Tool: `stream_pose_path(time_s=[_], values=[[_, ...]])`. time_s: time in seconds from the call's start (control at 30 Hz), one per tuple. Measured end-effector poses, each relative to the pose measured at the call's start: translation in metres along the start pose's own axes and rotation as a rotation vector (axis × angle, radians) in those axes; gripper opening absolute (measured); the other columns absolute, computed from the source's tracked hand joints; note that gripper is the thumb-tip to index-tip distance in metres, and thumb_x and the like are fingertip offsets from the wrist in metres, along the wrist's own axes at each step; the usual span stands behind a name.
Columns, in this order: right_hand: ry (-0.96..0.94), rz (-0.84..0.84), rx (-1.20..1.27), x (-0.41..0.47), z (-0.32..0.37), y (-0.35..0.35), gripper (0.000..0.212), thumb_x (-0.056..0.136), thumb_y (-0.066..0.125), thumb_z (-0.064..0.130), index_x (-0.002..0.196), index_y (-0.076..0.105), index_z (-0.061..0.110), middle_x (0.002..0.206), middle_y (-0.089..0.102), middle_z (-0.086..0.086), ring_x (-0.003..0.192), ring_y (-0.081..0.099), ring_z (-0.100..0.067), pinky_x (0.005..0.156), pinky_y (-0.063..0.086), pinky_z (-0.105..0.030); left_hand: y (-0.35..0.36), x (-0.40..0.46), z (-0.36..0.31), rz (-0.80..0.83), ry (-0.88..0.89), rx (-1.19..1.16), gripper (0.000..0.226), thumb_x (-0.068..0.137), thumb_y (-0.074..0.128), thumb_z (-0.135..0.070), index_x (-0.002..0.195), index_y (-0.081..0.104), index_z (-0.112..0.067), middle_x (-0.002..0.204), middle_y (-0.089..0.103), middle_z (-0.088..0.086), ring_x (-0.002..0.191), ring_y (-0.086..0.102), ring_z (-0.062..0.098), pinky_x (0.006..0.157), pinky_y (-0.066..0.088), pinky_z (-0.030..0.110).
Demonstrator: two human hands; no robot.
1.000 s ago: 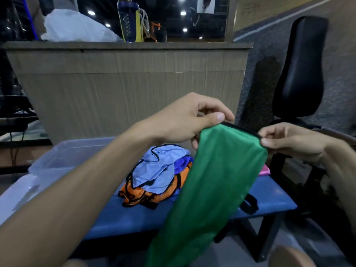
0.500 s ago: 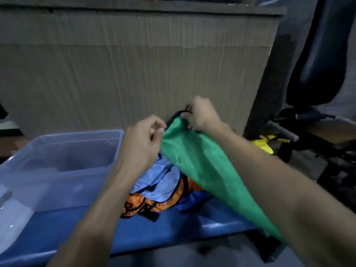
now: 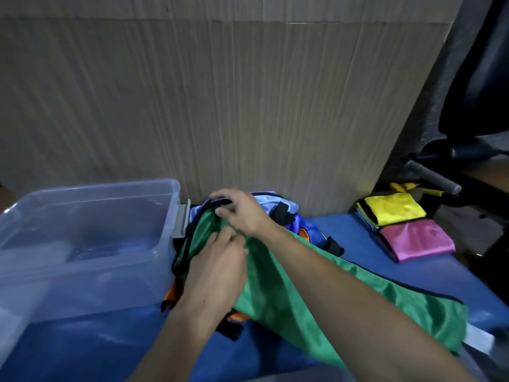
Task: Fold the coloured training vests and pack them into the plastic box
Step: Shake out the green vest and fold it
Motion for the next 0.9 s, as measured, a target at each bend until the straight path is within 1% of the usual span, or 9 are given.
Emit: stream_pose_path(time_s=[0.07, 0.13, 0.27, 0.4, 0.53, 0.6, 0.63, 0.73, 0.9], values=[[-0.047, -0.047, 0.041, -0.019, 0.001, -0.02, 0.031, 0.095, 0.063, 0.005, 0.126, 0.066, 0.012, 0.125, 0.066, -0.006, 0.097, 0.071, -0.016, 0.082, 0.046, -0.01, 0.024, 0.007, 0.004, 0.21, -0.002, 0.035, 0.043, 0.105, 0.04, -0.046, 0.14, 0.048, -0.022, 0.142, 0.041, -0.004, 0.13, 0.041, 0.023, 0.098, 0.047, 0.041], [-0.067, -0.1, 0.031, -0.049, -0.003, -0.048, 0.026, 0.096, 0.065, 0.007, 0.121, 0.068, 0.011, 0.118, 0.066, 0.002, 0.092, 0.07, -0.011, 0.078, 0.046, -0.009, 0.035, 0.012, 0.005, 0.27, -0.022, 0.075, 0.049, 0.104, 0.039, -0.049, 0.147, 0.041, -0.025, 0.148, 0.038, -0.003, 0.134, 0.038, 0.026, 0.103, 0.043, 0.043], [-0.022, -0.205, -0.203, -0.136, -0.046, -0.114, 0.009, 0.092, 0.071, 0.016, 0.101, 0.073, 0.016, 0.096, 0.067, 0.009, 0.077, 0.066, -0.007, 0.071, 0.048, -0.016, 0.033, 0.017, -0.036, -0.049, 0.169, -0.031, 0.039, 0.099, 0.043, -0.041, 0.13, 0.057, -0.022, 0.131, 0.052, -0.003, 0.116, 0.052, 0.026, 0.092, 0.051, 0.044], [0.269, -0.276, -0.41, -0.227, -0.111, -0.18, 0.01, 0.089, 0.075, 0.02, 0.097, 0.073, 0.015, 0.09, 0.07, 0.005, 0.077, 0.069, -0.015, 0.066, 0.051, -0.03, 0.071, 0.006, -0.11, 0.004, 0.493, -0.154, 0.049, 0.092, 0.035, -0.045, 0.126, 0.061, -0.022, 0.129, 0.058, -0.005, 0.116, 0.058, 0.023, 0.092, 0.054, 0.042], [0.639, -0.35, -0.56, -0.307, -0.161, -0.222, 0.025, 0.09, 0.074, 0.036, 0.104, 0.073, 0.015, 0.102, 0.072, -0.001, 0.095, 0.068, -0.026, 0.076, 0.049, -0.034, 0.102, 0.001, -0.148, 0.009, 0.6, -0.114, 0.047, 0.09, 0.04, -0.048, 0.123, 0.064, -0.024, 0.126, 0.065, -0.007, 0.112, 0.064, 0.017, 0.087, 0.058, 0.036], [0.81, -0.356, -0.512, -0.335, -0.178, -0.232, 0.029, 0.09, 0.071, 0.046, 0.099, 0.07, 0.018, 0.096, 0.066, -0.001, 0.095, 0.065, -0.028, 0.079, 0.048, -0.035, 0.114, 0.003, -0.15, 0.014, 0.594, -0.104, 0.048, 0.09, 0.041, -0.049, 0.124, 0.066, -0.024, 0.126, 0.067, -0.008, 0.11, 0.066, 0.016, 0.085, 0.058, 0.034], [0.87, -0.343, -0.454, -0.348, -0.187, -0.235, 0.028, 0.09, 0.07, 0.05, 0.087, 0.066, 0.022, 0.085, 0.062, 0.002, 0.087, 0.063, -0.027, 0.075, 0.047, -0.035, 0.12, 0.004, -0.152, 0.02, 0.598, -0.098, 0.049, 0.091, 0.041, -0.049, 0.125, 0.066, -0.024, 0.126, 0.067, -0.008, 0.11, 0.066, 0.016, 0.085, 0.058, 0.034], [0.87, -0.299, -0.284, -0.365, -0.198, -0.232, 0.047, 0.086, 0.072, 0.054, 0.063, 0.05, 0.019, 0.058, 0.049, 0.007, 0.061, 0.051, -0.015, 0.059, 0.037, -0.033, 0.133, 0.008, -0.146, 0.035, 0.577, -0.079, 0.052, 0.094, 0.04, -0.05, 0.128, 0.066, -0.022, 0.129, 0.065, -0.007, 0.112, 0.064, 0.017, 0.088, 0.058, 0.036], [0.827, -0.281, -0.241, -0.368, -0.194, -0.223, 0.035, 0.081, 0.084, 0.038, 0.087, 0.065, 0.01, 0.07, 0.058, 0.005, 0.068, 0.056, -0.014, 0.058, 0.038, -0.028, 0.141, 0.009, -0.146, 0.024, 0.55, -0.076, 0.053, 0.099, 0.036, -0.054, 0.134, 0.062, -0.023, 0.135, 0.06, -0.009, 0.119, 0.057, 0.016, 0.091, 0.052, 0.038]])
Point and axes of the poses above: each hand's wrist, its own x-axis towards the middle knuckle, its own y-axis out of the palm, z = x × y, the point moved 3 cm from there along x, towards the middle knuckle
